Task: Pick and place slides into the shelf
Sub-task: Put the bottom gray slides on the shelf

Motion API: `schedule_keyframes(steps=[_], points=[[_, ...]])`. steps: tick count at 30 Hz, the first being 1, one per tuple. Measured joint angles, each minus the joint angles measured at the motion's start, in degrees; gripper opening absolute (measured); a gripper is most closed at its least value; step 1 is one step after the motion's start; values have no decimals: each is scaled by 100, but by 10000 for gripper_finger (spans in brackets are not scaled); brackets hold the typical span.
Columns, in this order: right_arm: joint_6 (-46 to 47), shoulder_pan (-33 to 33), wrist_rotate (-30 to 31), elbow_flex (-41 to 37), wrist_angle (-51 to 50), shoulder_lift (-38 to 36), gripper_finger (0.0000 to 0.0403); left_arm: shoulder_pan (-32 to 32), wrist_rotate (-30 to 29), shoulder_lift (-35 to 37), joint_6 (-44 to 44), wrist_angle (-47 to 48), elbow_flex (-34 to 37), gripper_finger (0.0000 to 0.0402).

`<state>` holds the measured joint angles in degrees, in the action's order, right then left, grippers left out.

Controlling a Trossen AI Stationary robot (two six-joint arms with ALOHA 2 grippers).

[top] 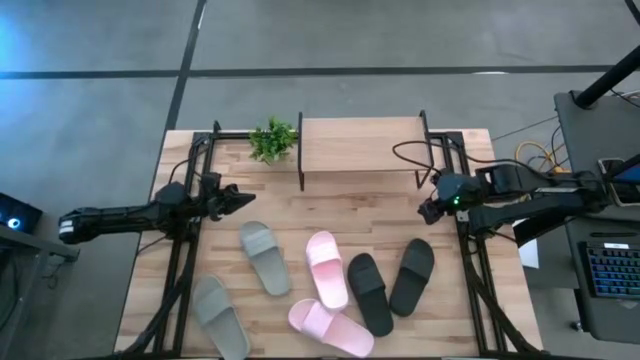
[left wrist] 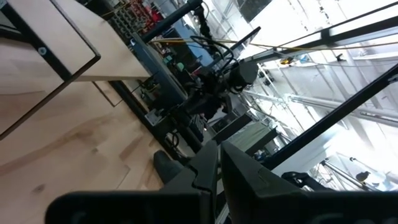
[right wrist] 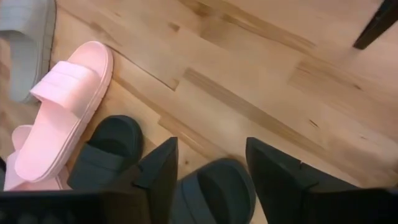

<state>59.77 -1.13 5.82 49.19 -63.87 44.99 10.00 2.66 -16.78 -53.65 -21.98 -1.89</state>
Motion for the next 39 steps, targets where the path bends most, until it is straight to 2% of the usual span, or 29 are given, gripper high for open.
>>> schedule_keyframes(steps=[5, 8, 11, 16, 20, 26, 29, 33, 35, 39], points=[[-33, 0, -1, -14, 99, 213, 191, 0, -7, -78, 55, -2, 0, 5], [-251, 0, -5, -17, 509, 407, 191, 0, -212, -83, 435, 4, -15, 5], [-495, 0, -26, -17, 948, 617, 191, 1, -346, -89, 767, -4, -193, 5], [-634, 0, -26, 28, 1004, 856, 191, 0, -346, -102, 879, 41, -503, 5], [-645, 0, -26, 28, 1009, 879, 191, 1, -314, -193, 929, 50, -717, 5], [-730, 0, -26, 28, 1046, 870, 191, 0, 32, -383, 916, 87, -954, 5], [-738, 0, -26, 28, 1052, 879, 192, 0, 274, -524, 916, 711, -1263, 2], [-782, 0, -26, 28, 1062, 879, 192, -2, 820, -873, 964, 2076, -1990, 0], [-798, 0, -26, 28, 1062, 879, 192, -36, 1016, -1157, 1196, 2853, -2423, 0], [-798, 0, -25, 28, 1062, 881, 192, -176, 944, -1738, 2025, 4553, -3360, 0]])
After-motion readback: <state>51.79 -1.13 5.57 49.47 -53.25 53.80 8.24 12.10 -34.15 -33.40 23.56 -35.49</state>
